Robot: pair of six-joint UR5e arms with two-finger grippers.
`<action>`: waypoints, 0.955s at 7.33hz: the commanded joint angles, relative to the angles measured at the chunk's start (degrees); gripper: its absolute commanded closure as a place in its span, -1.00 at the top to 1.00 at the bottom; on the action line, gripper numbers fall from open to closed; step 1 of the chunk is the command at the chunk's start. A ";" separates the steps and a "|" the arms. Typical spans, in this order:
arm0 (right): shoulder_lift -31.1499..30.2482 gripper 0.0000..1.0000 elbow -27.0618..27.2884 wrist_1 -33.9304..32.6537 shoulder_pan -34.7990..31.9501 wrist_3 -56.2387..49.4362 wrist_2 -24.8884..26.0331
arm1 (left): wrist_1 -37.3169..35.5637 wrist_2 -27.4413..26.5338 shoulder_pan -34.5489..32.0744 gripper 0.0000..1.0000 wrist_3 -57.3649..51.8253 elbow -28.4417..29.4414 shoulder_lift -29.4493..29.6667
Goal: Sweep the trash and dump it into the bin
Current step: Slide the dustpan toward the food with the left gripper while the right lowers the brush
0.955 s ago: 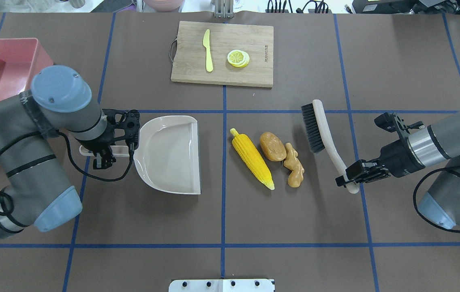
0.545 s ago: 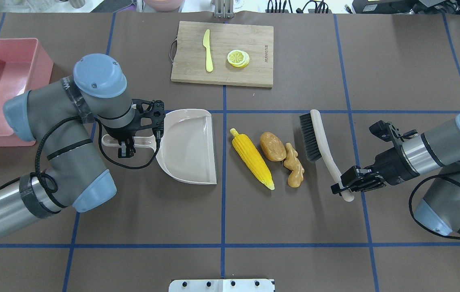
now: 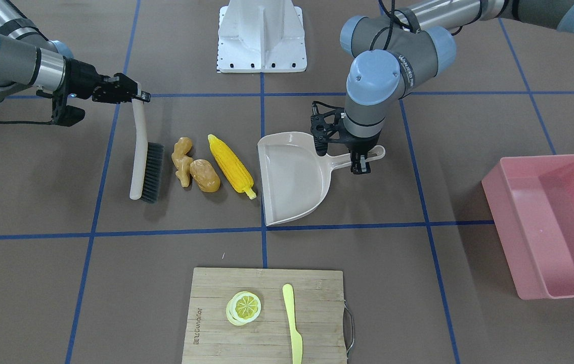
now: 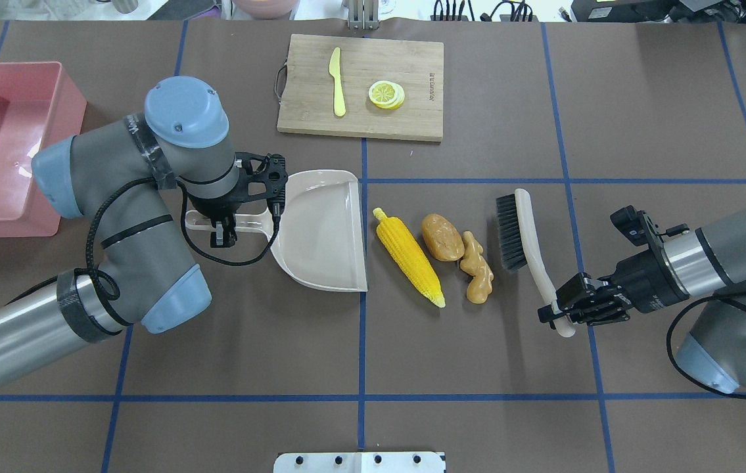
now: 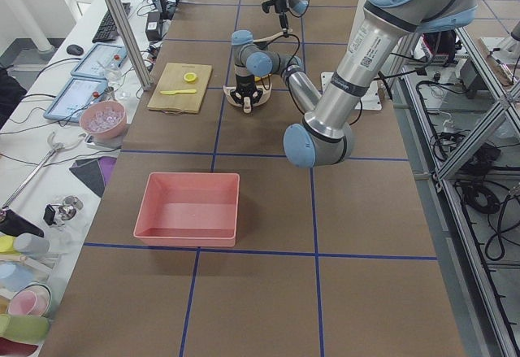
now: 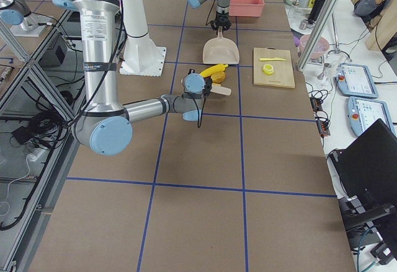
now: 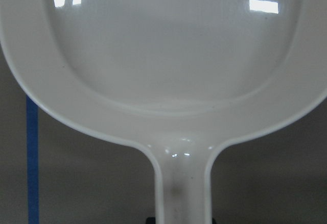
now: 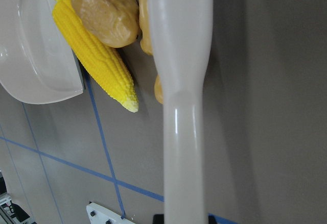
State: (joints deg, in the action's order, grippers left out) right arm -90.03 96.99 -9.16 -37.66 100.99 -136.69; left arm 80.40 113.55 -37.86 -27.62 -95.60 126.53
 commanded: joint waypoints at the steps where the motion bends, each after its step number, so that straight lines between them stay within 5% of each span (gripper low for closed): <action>1: -5.05 -1.00 5.29 0.29 5.11 0.88 7.37 | -0.07 0.00 0.41 -1.00 0.28 0.50 0.91; 3: -7.44 -1.00 8.12 0.29 9.94 0.09 13.70 | -0.07 -0.17 1.46 -1.00 0.28 1.02 0.92; 5: -7.70 -1.00 7.86 0.20 19.06 -3.49 25.53 | -0.07 -0.26 2.44 -1.00 0.37 2.26 1.44; 7: -8.23 -1.00 7.77 0.28 20.35 -3.69 26.39 | 0.19 -0.09 2.44 -1.00 0.46 2.26 1.36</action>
State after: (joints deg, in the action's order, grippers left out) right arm -97.80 104.81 -8.94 -18.40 97.75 -111.45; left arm 80.43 113.37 -35.46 -27.19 -93.42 127.94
